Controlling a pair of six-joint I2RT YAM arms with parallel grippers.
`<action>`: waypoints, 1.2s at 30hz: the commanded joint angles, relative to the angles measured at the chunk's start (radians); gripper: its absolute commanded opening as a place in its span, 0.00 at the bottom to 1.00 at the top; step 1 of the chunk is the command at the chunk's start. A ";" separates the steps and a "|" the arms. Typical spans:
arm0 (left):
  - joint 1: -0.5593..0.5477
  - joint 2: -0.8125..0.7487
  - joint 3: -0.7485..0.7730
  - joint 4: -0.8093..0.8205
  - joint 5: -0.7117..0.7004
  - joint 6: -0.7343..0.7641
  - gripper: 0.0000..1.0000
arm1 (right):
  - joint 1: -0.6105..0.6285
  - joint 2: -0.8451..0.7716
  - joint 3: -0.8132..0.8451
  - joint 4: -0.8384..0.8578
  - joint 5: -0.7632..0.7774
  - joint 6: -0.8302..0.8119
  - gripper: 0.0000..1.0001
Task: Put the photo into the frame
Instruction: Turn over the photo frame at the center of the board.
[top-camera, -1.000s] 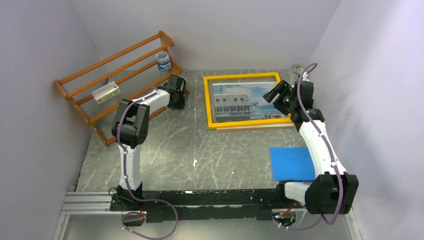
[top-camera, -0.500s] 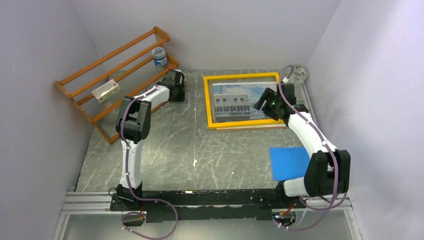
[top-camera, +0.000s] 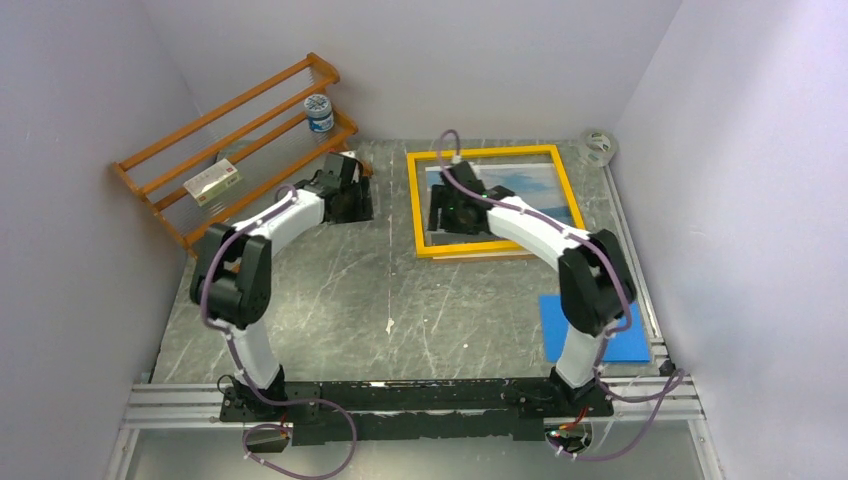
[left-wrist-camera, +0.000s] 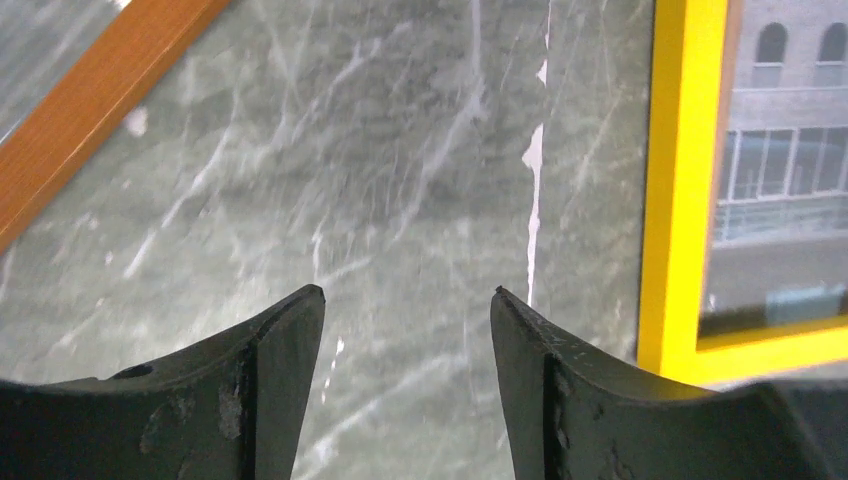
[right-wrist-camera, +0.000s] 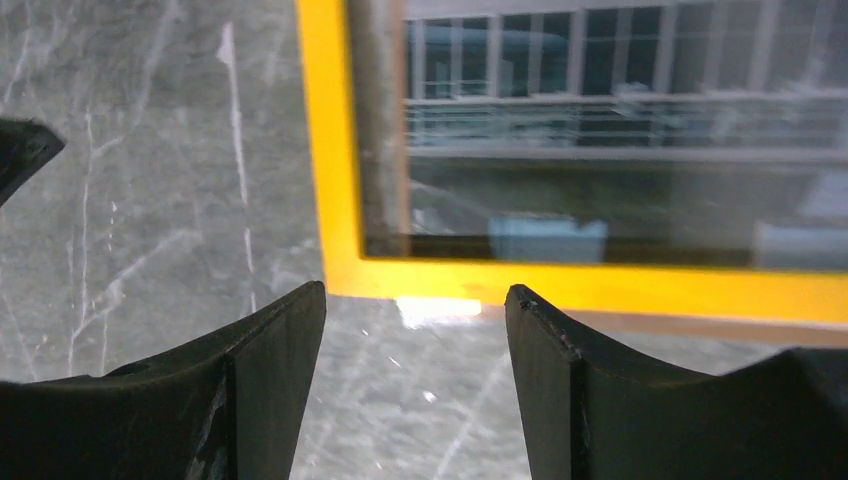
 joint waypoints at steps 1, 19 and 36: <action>0.006 -0.177 -0.079 -0.062 -0.021 -0.077 0.68 | 0.099 0.129 0.155 -0.023 0.116 -0.018 0.69; 0.052 -0.473 -0.335 -0.132 0.045 -0.187 0.71 | 0.230 0.538 0.553 -0.279 0.363 -0.014 0.42; 0.113 -0.451 -0.317 0.052 0.400 -0.313 0.94 | 0.245 0.225 0.385 -0.195 0.126 0.019 0.11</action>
